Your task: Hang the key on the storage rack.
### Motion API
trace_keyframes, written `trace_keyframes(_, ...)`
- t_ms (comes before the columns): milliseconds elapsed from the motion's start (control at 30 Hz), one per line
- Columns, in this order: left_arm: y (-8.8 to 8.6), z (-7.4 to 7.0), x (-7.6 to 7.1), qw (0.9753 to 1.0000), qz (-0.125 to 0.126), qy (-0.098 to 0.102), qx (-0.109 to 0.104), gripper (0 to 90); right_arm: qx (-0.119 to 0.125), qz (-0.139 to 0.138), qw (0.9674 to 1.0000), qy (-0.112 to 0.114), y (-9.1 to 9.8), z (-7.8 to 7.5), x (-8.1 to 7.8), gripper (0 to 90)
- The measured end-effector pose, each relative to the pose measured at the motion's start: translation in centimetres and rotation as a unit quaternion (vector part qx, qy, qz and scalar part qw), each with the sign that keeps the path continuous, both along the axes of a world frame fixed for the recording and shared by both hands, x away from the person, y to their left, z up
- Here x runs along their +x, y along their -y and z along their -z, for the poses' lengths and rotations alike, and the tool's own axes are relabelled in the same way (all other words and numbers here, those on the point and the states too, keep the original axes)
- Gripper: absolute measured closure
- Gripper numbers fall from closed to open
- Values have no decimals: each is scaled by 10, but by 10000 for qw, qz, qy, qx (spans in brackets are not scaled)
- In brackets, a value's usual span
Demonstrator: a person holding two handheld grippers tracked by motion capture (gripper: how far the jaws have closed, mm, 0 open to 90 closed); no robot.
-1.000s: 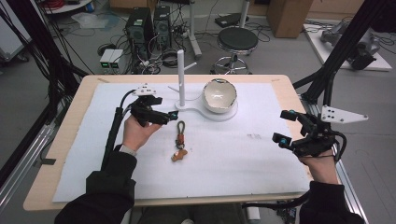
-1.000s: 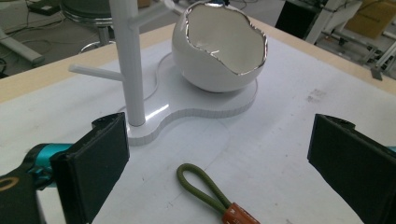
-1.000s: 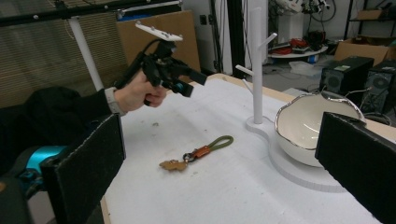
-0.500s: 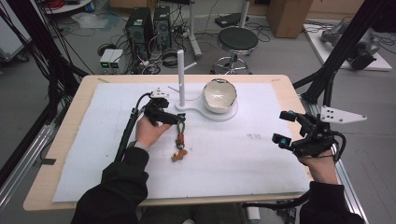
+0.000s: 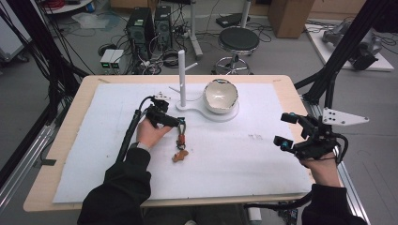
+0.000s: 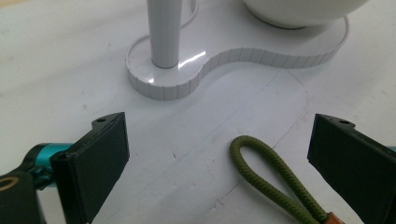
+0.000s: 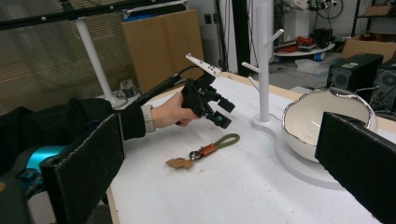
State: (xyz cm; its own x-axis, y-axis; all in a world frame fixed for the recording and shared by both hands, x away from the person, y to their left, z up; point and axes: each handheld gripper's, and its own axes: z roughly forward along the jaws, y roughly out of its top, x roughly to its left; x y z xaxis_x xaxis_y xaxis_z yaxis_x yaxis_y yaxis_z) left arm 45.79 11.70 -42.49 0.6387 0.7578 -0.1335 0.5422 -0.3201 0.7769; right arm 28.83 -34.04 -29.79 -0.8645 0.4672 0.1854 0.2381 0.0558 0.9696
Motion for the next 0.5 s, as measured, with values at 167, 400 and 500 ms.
trace_keyframes(167, 3, 10, 3, 9998, -5, -136, 155, 60, 1, -10, 10000, 15, -1, 0, 1, 8)
trace_keyframes(400, 8, 19, 5, 9986, -95, -230, 463, 74, 14, -13, 10000, -24, 0, 1, 1, 8)
trace_keyframes(500, 9, 18, 4, 9983, -103, -190, 545, 79, 8, -21, 10000, -2, 0, 1, 1, 8)
